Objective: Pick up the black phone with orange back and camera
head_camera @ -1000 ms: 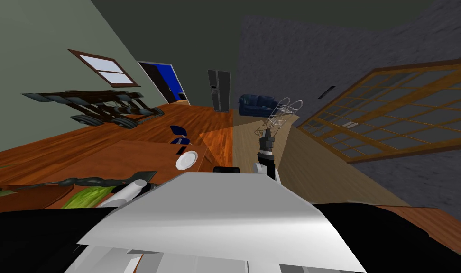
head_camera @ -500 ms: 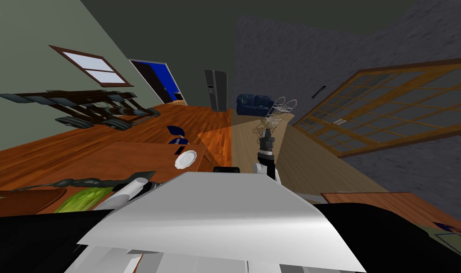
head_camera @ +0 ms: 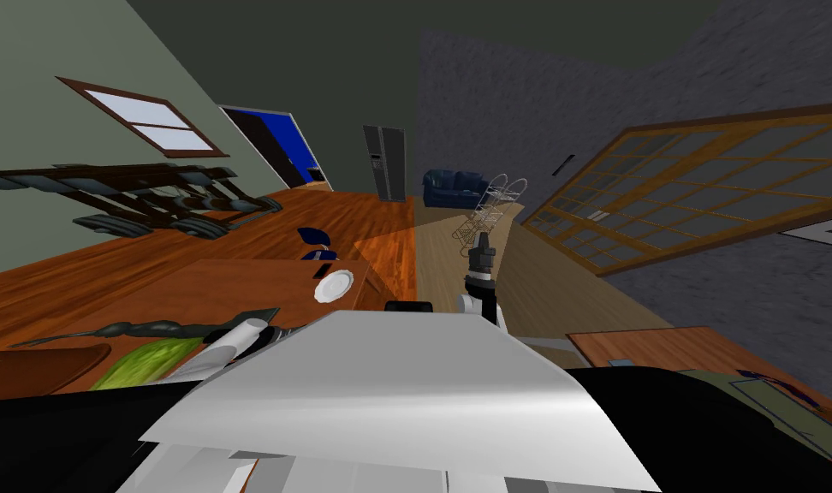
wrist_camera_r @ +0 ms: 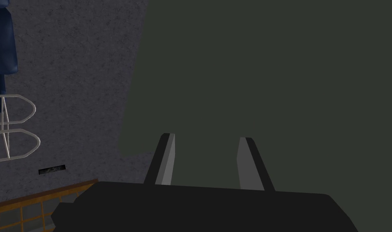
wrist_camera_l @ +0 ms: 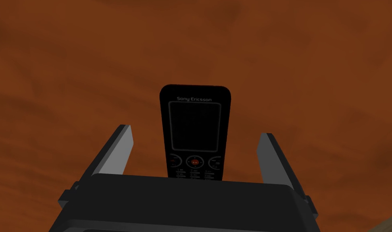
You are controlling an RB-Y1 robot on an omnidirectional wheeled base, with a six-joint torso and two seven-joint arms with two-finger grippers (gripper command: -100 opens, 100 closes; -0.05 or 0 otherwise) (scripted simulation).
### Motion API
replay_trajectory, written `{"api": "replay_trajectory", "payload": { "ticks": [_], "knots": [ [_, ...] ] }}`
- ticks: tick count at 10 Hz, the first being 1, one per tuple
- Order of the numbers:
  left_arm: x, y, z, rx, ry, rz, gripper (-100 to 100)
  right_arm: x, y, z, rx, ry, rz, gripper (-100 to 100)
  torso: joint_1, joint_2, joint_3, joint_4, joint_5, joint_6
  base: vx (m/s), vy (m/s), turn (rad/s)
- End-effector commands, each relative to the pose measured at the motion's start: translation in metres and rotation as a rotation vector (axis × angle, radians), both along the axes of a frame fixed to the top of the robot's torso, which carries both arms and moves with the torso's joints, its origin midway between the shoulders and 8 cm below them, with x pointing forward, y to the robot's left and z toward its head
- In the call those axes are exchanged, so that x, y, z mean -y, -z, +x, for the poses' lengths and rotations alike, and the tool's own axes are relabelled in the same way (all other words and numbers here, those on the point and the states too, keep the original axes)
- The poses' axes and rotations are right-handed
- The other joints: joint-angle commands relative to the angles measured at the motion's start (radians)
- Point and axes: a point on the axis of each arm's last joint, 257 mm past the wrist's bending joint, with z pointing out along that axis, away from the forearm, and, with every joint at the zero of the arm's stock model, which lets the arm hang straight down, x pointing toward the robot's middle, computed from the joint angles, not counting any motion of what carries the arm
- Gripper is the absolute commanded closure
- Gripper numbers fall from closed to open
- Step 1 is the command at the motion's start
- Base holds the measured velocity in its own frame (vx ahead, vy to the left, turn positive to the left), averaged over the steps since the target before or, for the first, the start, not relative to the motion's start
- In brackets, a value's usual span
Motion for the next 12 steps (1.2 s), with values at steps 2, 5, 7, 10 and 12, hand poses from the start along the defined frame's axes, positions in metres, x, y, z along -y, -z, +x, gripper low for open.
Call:
{"api": "replay_trajectory", "payload": {
  "ticks": [2,5,7,10,12],
  "knots": [
    [-0.005,-0.001,0.011,0.010,-0.009,0.009,-100,0.000,0.000,0.000,0.000,0.000,0.000,0,-0.001,0.000,0.000,0.000,0.000,0.001,-0.053,-0.019,-0.090],
    [-0.005,0.000,0.007,0.002,-0.018,0.006,100,0.000,0.000,0.000,0.000,0.000,0.000,0,0.001,-0.002,-0.001,0.000,0.000,0.000,-0.013,-0.001,0.001],
    [-0.005,0.000,0.007,0.002,-0.020,0.006,100,0.000,0.000,0.000,0.000,0.000,0.000,0,0.001,-0.003,-0.002,-0.001,0.001,0.001,0.000,0.000,0.000],
    [-0.005,0.000,0.007,0.002,-0.019,0.006,0,0.000,0.000,0.000,0.000,0.000,0.000,0,0.001,-0.003,-0.002,-0.001,0.000,0.000,0.000,0.000,0.000],
    [0.000,0.002,-0.005,-0.009,-0.010,-0.002,100,0.000,0.000,0.000,0.000,0.000,0.000,0,0.003,-0.005,-0.004,-0.002,0.002,-0.002,0.074,0.018,0.100]
  ]
}}
